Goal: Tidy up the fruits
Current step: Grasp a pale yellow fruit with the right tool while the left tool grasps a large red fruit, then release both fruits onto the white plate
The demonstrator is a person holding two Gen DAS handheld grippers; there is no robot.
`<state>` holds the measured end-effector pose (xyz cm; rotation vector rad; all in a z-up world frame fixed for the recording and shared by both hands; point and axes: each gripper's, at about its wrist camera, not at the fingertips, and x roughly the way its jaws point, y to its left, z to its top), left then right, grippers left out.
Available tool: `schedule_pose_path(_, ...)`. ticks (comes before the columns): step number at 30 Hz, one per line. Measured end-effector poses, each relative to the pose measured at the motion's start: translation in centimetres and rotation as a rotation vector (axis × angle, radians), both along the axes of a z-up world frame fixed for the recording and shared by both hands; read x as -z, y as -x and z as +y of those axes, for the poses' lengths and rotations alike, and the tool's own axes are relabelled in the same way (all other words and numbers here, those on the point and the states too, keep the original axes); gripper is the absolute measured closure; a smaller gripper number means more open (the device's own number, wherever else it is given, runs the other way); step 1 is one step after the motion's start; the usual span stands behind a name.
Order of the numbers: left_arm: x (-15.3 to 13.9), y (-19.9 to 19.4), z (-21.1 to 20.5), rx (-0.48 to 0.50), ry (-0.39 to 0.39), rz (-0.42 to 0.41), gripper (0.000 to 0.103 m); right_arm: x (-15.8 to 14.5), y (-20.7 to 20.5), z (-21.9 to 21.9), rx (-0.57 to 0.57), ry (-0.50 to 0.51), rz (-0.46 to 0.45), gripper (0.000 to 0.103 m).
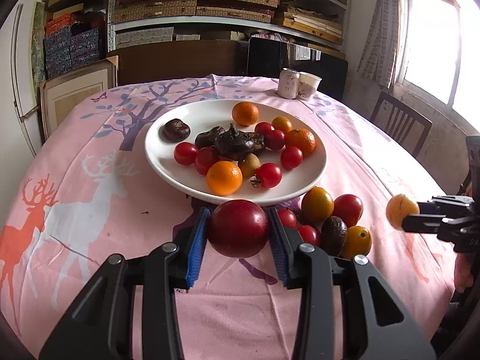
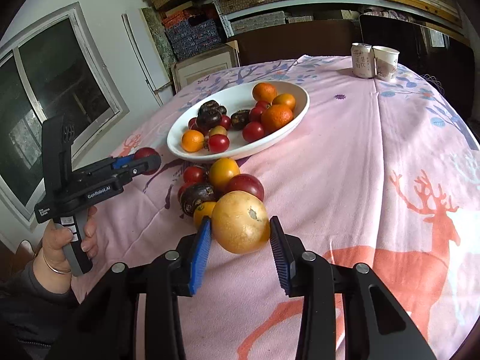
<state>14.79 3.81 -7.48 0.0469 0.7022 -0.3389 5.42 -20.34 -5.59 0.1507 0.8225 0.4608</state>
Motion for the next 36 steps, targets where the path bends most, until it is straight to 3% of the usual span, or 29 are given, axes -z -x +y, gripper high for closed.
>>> schedule_pose_path(5, -1.2, -1.4, 0.1, -0.010, -0.029, -0.003, 0.065, -2.2, -2.6, -0.2, 0.009, -0.015, -0.030, 0.064)
schedule_pose_path(10, -3.3, -5.3, 0.0, -0.027, -0.027, -0.014, 0.065, -4.4, -7.9, 1.1, 0.015, -0.071, -0.034, 0.064)
schedule_pose_path(18, -2.8, -13.4, -0.6, -0.080, -0.036, 0.059, 0.064, -3.8, -17.8, 5.4, 0.067, -0.066, 0.032, 0.063)
schedule_pose_path(19, -2.6, -14.0, -0.5, -0.089, -0.029, 0.075, 0.060, -3.5, -18.6, 5.8, 0.070, -0.063, 0.043, 0.063)
schedule_pose_path(21, -2.7, -14.0, -0.2, -0.125, -0.023, 0.076, 0.030, -3.1, -19.2, 6.2, 0.090, -0.040, 0.034, 0.054)
schedule_pose_path(23, -3.5, -12.7, 0.3, -0.139, -0.010, 0.032, 0.022, -3.2, -18.4, 5.9, 0.106, -0.038, -0.007, 0.045)
schedule_pose_path(28, -4.2, -8.3, 0.7, -0.087, -0.012, 0.002, 0.022, -3.3, -14.0, 3.9, 0.092, -0.037, -0.032, 0.044)
schedule_pose_path(36, -0.9, -1.2, -0.7, 0.014, -0.091, 0.078, 0.022, -0.7, -2.8, 3.9, -0.079, 0.115, -0.042, 0.044)
